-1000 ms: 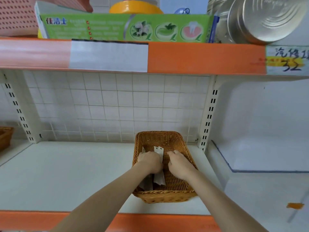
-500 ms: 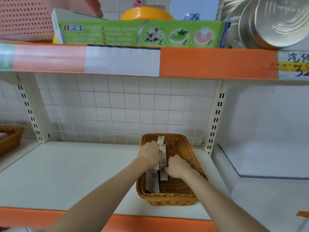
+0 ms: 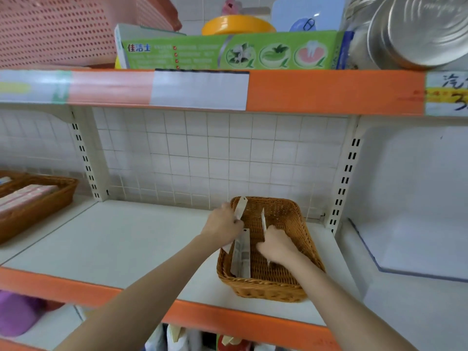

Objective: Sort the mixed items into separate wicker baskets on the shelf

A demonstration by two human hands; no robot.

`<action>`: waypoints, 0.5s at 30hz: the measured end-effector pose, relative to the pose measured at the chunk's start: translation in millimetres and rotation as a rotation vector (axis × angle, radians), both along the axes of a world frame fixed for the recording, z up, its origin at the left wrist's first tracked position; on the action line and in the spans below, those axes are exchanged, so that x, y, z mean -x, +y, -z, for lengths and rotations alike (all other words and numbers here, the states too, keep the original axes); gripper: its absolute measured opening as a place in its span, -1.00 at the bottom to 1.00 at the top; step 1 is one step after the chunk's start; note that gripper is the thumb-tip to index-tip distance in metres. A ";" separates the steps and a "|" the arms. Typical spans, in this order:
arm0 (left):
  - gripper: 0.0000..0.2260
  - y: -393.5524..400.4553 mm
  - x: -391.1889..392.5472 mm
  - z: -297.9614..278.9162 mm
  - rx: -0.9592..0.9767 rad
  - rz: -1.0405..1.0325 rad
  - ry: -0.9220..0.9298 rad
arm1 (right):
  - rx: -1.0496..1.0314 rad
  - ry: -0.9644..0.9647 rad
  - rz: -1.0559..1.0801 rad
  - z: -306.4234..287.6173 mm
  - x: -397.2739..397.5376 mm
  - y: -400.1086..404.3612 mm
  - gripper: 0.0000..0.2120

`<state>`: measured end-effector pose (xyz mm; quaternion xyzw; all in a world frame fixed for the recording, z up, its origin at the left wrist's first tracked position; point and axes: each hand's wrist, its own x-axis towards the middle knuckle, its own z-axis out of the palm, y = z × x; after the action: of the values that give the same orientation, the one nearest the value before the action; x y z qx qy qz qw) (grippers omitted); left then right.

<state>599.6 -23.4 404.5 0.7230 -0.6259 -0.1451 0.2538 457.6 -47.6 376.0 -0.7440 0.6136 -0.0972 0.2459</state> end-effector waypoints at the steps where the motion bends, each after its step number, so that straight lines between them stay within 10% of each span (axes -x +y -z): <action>1: -0.75 4.0 -1.3 -0.9 -0.004 -0.014 0.014 | 0.027 -0.033 0.022 -3.5 -1.5 3.2 -0.65; 15: -0.80 85.3 -118.5 -3.4 0.013 -0.177 0.005 | 0.288 -0.094 -0.182 -39.9 -126.7 69.3 -0.70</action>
<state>718.1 61.9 407.9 0.7733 -0.5599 -0.1199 0.2722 584.4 21.7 415.8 -0.8185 0.5115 -0.1962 0.1730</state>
